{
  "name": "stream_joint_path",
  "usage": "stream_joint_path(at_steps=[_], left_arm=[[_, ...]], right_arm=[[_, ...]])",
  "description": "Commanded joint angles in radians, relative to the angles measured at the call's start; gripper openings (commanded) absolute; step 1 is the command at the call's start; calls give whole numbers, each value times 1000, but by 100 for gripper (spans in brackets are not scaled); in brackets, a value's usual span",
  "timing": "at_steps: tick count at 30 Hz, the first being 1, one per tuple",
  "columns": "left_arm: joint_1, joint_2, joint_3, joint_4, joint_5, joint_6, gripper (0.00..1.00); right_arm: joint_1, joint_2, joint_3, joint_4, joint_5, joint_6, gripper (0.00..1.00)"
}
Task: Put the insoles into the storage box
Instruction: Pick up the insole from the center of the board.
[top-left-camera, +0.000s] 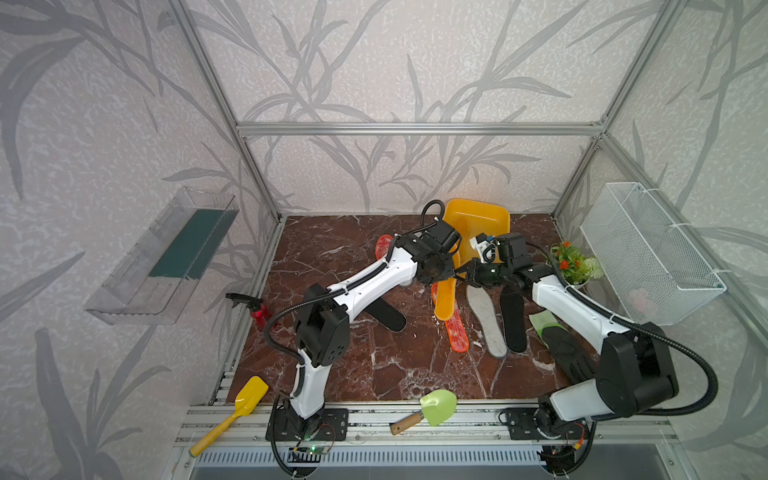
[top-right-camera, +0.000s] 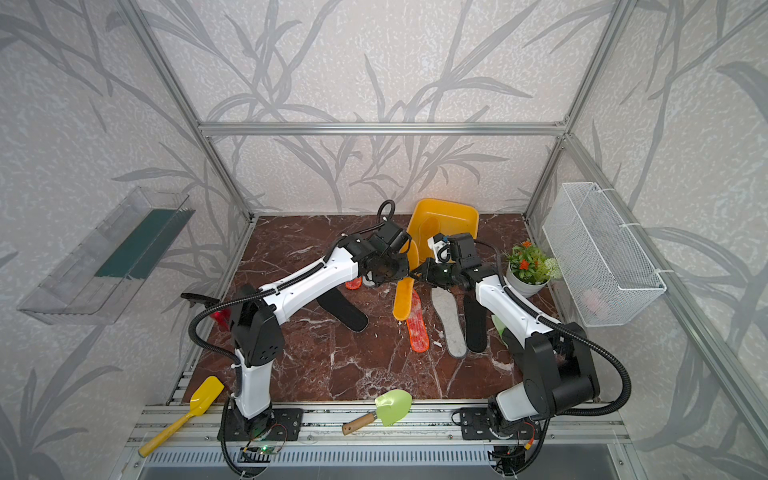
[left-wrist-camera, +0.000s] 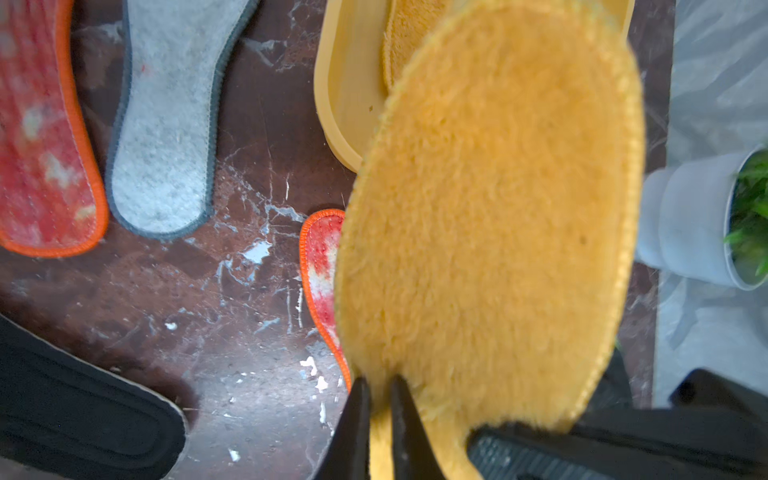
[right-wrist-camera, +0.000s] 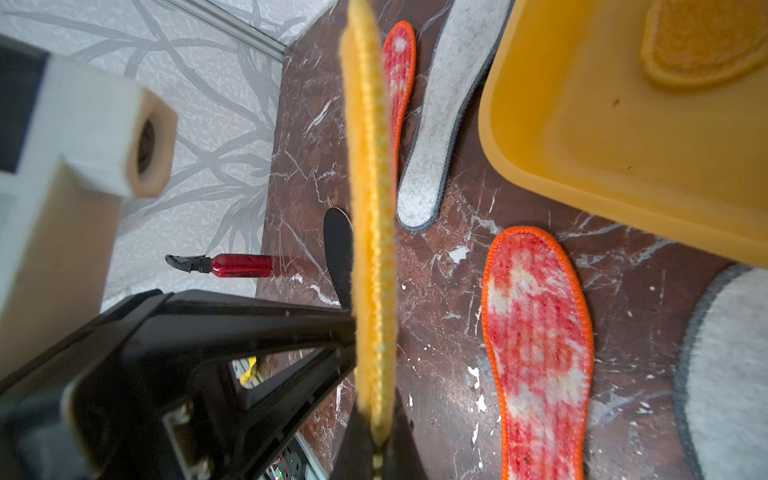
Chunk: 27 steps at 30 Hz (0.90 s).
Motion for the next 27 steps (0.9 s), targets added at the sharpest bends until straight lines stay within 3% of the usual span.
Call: stream_joint_path(at_steps=[1,7,8,9,17,25,27], left_arm=[[-4,-31,-8,-24,-21,-1,35],[6,-80,-52,-24,-54,-5,59],[7,-92,-61,-26,-59,-5,68],[12,-106,-73,-25,-68,-6,72],[57,-228,-201,13,-116,4,84],[112,-337,-333,87,-95,35,92],[116,-364,-363,114,-92,44,99]], right_arm=[[0,-40,-11,44,39,-12,0],[-25,-59,-6,18,60,-29,0],[-36,-63,0,10,62,-32,0],[-53,-67,9,-3,64,-40,0],[-194,-40,166,-132,133,-156,0],[-291,181,394,-164,146,-226,0],[-293,227,432,-164,154,-239,0]])
